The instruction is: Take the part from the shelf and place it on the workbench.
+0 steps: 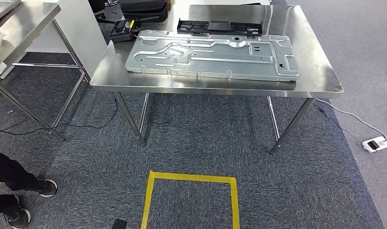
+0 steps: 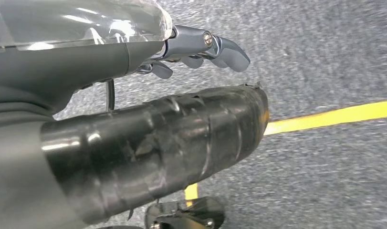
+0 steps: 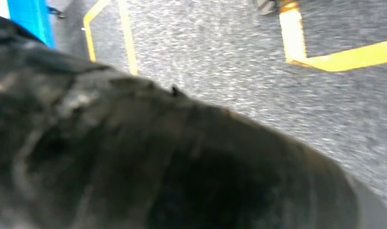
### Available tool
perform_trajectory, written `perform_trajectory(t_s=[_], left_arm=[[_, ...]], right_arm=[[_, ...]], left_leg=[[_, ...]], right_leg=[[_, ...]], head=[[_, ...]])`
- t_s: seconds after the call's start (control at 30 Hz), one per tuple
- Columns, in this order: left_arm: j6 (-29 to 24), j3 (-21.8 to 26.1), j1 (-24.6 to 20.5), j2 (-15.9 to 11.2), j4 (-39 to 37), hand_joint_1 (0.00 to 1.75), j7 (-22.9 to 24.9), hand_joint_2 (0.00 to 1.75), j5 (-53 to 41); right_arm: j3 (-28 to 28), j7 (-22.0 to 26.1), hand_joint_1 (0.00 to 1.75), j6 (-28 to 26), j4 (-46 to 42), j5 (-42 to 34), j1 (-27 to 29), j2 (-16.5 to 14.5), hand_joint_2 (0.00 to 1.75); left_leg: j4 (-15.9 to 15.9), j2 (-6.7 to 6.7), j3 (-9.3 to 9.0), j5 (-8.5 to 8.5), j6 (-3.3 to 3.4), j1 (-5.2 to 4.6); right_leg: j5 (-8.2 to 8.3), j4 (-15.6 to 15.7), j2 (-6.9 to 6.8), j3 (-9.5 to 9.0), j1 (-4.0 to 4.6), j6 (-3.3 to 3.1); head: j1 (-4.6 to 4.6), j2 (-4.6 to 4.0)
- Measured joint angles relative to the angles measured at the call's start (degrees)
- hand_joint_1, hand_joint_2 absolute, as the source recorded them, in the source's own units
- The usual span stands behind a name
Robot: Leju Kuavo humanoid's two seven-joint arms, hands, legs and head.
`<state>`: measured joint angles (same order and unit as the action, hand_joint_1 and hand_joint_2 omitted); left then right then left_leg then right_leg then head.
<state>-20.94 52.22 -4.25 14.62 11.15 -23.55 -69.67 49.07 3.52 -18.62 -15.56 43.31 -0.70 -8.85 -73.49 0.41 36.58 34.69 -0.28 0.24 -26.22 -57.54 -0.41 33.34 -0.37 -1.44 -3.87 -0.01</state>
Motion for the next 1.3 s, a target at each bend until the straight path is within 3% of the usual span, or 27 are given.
perform_trajectory(t_s=[0.07, 0.1, 0.17, 0.23, 0.3, 0.4, 0.43, 0.47, 0.5, 0.53, 0.6, 0.67, 0.73, 0.8, 0.87, 0.93, 0.97, 1.0, 1.03, 1.1, 1.17, 1.27, 1.3], left_arm=[[0.0, 0.0, -0.1, 0.0, 0.0, 0.0, 0.0, 0.0, 0.0], [0.0, 0.0, -0.1, 0.0, 0.0, 0.0, 0.0, 0.0, 0.0], [0.0, 0.0, -0.2, -0.1, 0.0, 0.0, -0.1, 0.0, -0.1], [0.0, 0.0, -0.2, -0.1, 0.0, 0.0, -0.1, 0.0, -0.1], [0.0, 0.0, -0.1, 0.0, 0.0, 0.0, -0.1, 0.0, -0.2], [0.0, 0.0, -0.1, 0.0, 0.0, 0.0, -0.1, 0.0, -0.2], [0.0, 0.0, -0.1, 0.0, 0.0, 0.0, -0.1, 0.0, -0.2], [0.0, 0.0, 0.0, 0.0, 0.0, 0.0, -0.1, 0.0, -0.2], [0.0, 0.0, 0.0, 0.0, 0.0, 0.0, -0.1, 0.0, -0.2], [0.0, 0.0, 0.0, 0.0, 0.0, 0.0, -0.1, 0.0, -0.2], [0.0, 0.0, 0.0, 0.0, 0.0, 0.0, -0.2, 0.0, -0.1], [0.0, 0.1, -0.1, 0.0, 0.0, 0.0, -0.2, 0.0, -0.1], [0.0, 0.1, -0.1, 0.0, 0.0, 0.0, -0.3, 0.0, 0.0], [0.0, 0.1, 0.0, 0.0, 0.0, 0.0, -0.4, 0.0, 0.0], [0.0, 0.2, 0.0, 0.0, 0.0, 0.0, -0.4, 0.0, 0.0], [0.0, 0.2, 0.0, 0.0, 0.0, 0.0, -0.5, 0.0, 0.0], [0.0, 0.2, 0.1, 0.0, 0.0, 0.0, -0.5, 0.0, 0.0], [0.0, 0.2, 0.1, 0.0, 0.0, 0.0, -0.5, 0.0, 0.0], [0.0, 0.2, 0.1, 0.0, 0.0, 0.0, -0.5, 0.0, 0.0], [0.0, 0.2, 0.0, 0.0, 0.0, 0.0, -0.5, 0.0, 0.0], [0.0, 0.2, -0.1, 0.0, 0.0, 0.0, -0.5, 0.0, -0.1], [0.0, 0.2, 0.0, 0.0, 0.0, 0.0, -0.5, 0.0, -0.1], [0.0, 0.2, 0.0, 0.0, 0.0, 0.0, -0.6, 0.0, -0.1]], right_arm=[[0.0, -0.7, 0.0, 0.7, 0.7, 0.2, -0.1, -0.3, 0.0], [0.0, -1.0, 0.0, 1.1, 0.9, 0.2, -0.2, -0.5, 0.0], [0.0, -1.5, 0.0, 1.9, 1.4, 0.2, -0.4, -0.8, 0.0], [0.0, -2.0, 0.0, 2.5, 1.8, 0.2, -0.5, -1.0, 0.0], [0.0, -2.4, 0.0, 2.9, 2.0, 0.2, -0.5, -1.1, 0.0], [0.0, -2.7, 0.0, 3.1, 2.3, 0.3, -0.5, -1.2, 0.0], [0.0, -2.8, 0.0, 3.1, 2.4, 0.5, -0.5, -1.2, 0.0], [0.0, -2.8, 0.0, 3.1, 2.4, 0.6, -0.5, -1.2, 0.0], [0.0, -2.8, 0.0, 3.1, 2.4, 0.7, -0.5, -1.3, 0.0], [0.0, -2.8, 0.0, 3.1, 2.5, 0.9, -0.5, -1.3, 0.0], [0.0, -2.8, 0.0, 3.1, 2.5, 1.2, -0.6, -1.3, 0.0], [0.0, -2.7, 0.0, 3.1, 2.5, 1.3, -0.7, -1.3, 0.0], [0.0, -2.6, 0.0, 3.2, 2.5, 1.4, -0.7, -1.4, 0.0], [0.0, -2.5, 0.0, 3.3, 2.5, 1.4, -0.8, -1.5, 0.0], [0.0, -2.3, 0.0, 3.3, 2.5, 1.4, -0.9, -1.7, 0.0], [0.0, -2.1, 0.0, 3.6, 2.5, 1.4, -0.9, -1.8, 0.0], [0.0, -2.0, 0.0, 3.7, 2.5, 1.4, -0.9, -1.8, 0.0], [0.0, -1.9, 0.0, 3.9, 2.5, 1.4, -0.9, -1.8, 0.0], [0.0, -1.8, 0.0, 4.1, 2.5, 1.4, -0.9, -1.8, 0.0], [0.0, -1.7, 0.0, 4.2, 2.6, 1.5, -0.9, -2.0, 0.0], [0.0, -1.7, 0.0, 4.2, 2.6, 1.5, -0.9, -2.1, 0.0], [0.0, -1.7, 0.0, 4.3, 2.6, 1.6, -0.9, -2.2, 0.0], [0.0, -1.8, 0.0, 4.3, 2.6, 1.6, -0.9, -2.2, 0.0]], left_leg=[[6.9, -0.01, -5.23, -3.04, 0.48, -0.08], [11.4, -0.03, -8.16, -3.61, 0.77, -0.21], [16.8, -0.05, -11.12, -3.22, 1.29, -0.53], [17.6, -0.01, -11.02, -3.44, 1.89, -0.65], [18.0, 0.19, -10.38, -4.53, 2.8, -0.36], [18.1, 0.42, -8.59, -6.09, 3.66, -0.14], [17.9, 0.46, -8.0, -6.51, 3.65, -0.17], [17.7, 0.49, -7.38, -6.89, 3.59, -0.18], [17.4, 0.5, -6.75, -7.2, 3.5, -0.17], [17.0, 0.49, -6.16, -7.43, 3.38, -0.14], [16.1, 0.47, -5.1, -7.72, 3.07, -0.16], [15.6, 0.45, -4.51, -8.05, 2.5, -0.26], [15.6, 0.44, -4.22, -8.59, 1.69, -0.31], [14.7, 0.24, -3.54, -7.68, 0.98, -0.21], [10.2, 0.02, -1.78, -3.52, 0.49, 0.0], [3.0, -0.01, 0.42, 1.07, 0.11, 0.15], [0.5, -0.01, 0.81, 2.01, -0.02, 0.21], [0.0, 0.0, 0.24, 1.72, -0.06, 0.25], [1.9, 0.0, -1.51, 0.44, -0.01, 0.27], [10.1, -0.03, -6.99, -2.26, 0.37, 0.21], [16.1, -0.08, -10.46, -3.35, 0.91, -0.04], [17.3, -0.02, -10.17, -3.94, 1.76, -0.09], [17.5, 0.06, -9.84, -4.34, 2.21, 0.05]], right_leg=[[0.67, -0.5, 0.03, 1.03, 0.08, 0.21], [0.96, -0.8, 0.06, 1.43, 0.16, 0.41], [1.61, -1.1, 0.06, 1.93, 0.21, 0.95], [2.41, -1.0, 0.05, 2.04, 0.26, 1.66], [1.08, -2.1, 0.22, 2.63, 0.21, 2.26], [-6.39, -11.0, 0.37, 5.47, -0.21, 2.98], [-8.09, -14.3, 0.36, 6.22, -0.33, 3.21], [-8.51, -16.2, 0.36, 6.23, -0.43, 3.38], [-7.84, -16.1, 0.35, 5.24, -0.51, 3.48], [-6.44, -13.7, 0.34, 3.13, -0.58, 3.48], [-4.39, -5.5, 0.34, -2.53, -0.53, 3.19], [-4.03, -0.5, 0.37, -5.38, -0.22, 2.64], [-3.75, 0.0, 0.4, -5.0, -0.05, 1.93], [-2.95, 0.5, 0.28, -4.32, -0.28, 0.91], [-1.94, 0.8, 0.11, -3.31, -0.42, 0.05], [-1.09, 0.6, 0.04, -2.04, -0.29, -0.2], [-0.7, 0.5, 0.03, -1.38, -0.23, -0.17], [-0.36, 0.3, 0.04, -0.77, -0.19, -0.11], [-0.1, 0.1, 0.05, -0.24, -0.17, 0.0], [0.34, -0.5, 0.09, 0.59, -0.13, 0.36], [0.87, -1.0, 0.1, 1.06, -0.05, 0.95], [1.67, -1.1, 0.11, 1.45, 0.05, 1.95], [1.1, -1.6, 0.18, 1.76, 0.04, 2.23]], head=[[0.01, 0.0], [-0.01, -0.01], [-0.02, -0.01], [-0.03, 0.0], [-0.08, -0.01], [-0.13, -0.01], [-0.11, 0.0], [-0.11, -0.01], [-0.11, -0.01], [-0.1, 0.0], [-0.09, 0.01], [-0.09, 0.0], [-0.08, 0.0], [-0.04, 0.01], [0.03, 0.01], [0.07, 0.0], [0.06, 0.0], [0.07, 0.0], [0.07, 0.01], [0.07, 0.01], [0.05, 0.01], [0.03, 0.0], [0.02, -0.01]])
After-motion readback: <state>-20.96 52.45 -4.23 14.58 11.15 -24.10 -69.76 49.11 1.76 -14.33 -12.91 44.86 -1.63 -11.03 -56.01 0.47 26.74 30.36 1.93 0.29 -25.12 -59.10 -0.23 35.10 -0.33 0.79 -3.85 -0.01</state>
